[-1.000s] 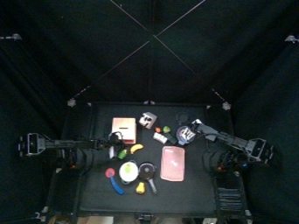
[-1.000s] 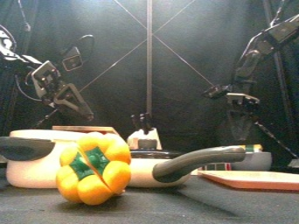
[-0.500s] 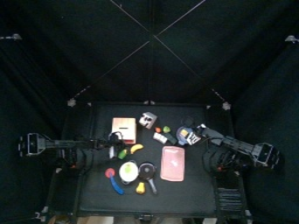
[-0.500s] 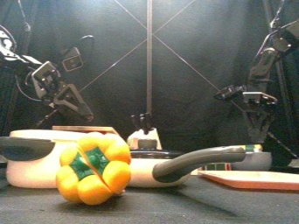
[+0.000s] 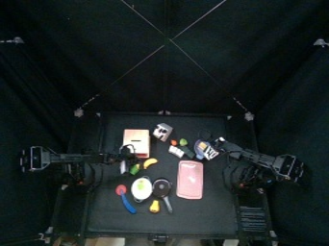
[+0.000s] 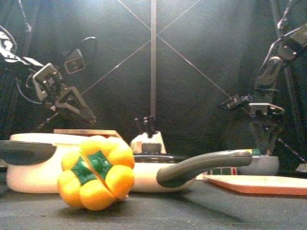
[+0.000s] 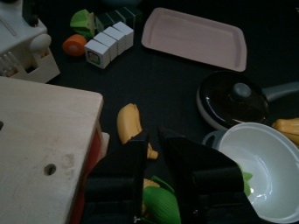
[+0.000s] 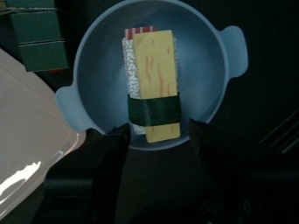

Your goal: Grab egg sushi

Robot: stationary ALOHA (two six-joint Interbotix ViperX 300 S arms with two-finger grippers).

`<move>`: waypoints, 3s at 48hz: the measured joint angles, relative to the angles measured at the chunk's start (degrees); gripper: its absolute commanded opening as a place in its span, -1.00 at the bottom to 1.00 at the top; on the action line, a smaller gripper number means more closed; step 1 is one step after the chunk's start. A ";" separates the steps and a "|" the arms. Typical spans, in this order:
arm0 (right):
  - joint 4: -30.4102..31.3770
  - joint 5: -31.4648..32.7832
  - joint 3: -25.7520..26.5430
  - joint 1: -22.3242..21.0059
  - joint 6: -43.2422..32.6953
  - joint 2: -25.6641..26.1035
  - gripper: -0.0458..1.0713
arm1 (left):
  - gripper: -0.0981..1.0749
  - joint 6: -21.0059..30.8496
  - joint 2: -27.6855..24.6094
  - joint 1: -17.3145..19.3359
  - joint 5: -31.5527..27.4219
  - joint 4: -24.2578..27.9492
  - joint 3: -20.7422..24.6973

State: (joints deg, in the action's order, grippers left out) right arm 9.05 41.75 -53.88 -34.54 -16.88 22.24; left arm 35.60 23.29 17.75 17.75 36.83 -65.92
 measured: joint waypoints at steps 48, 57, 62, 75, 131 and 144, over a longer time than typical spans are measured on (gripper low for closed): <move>2.64 -2.90 0.35 0.18 -0.18 -3.08 0.66 | 0.24 0.00 0.00 0.00 -0.09 0.00 0.00; 2.64 -3.78 0.70 0.09 -0.18 -3.25 0.66 | 0.24 0.00 0.00 0.00 -0.09 0.00 0.00; 2.20 -3.87 0.70 0.09 -0.09 -3.25 0.66 | 0.24 0.00 0.00 0.00 -0.09 0.00 -0.09; 2.37 -0.97 3.34 0.26 -0.09 -3.25 0.67 | 0.24 0.00 0.00 0.00 0.00 0.00 -0.09; 5.80 2.11 9.76 -2.11 -0.26 -14.15 0.66 | 0.24 0.00 0.00 0.00 -0.97 0.00 -0.26; 6.15 2.20 10.63 -1.85 0.09 -15.38 0.64 | 0.24 0.00 0.00 0.00 -0.97 0.00 -0.18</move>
State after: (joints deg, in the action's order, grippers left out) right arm 15.21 43.95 -43.24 -36.39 -16.79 6.86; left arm 35.60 23.29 17.75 16.79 36.83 -66.09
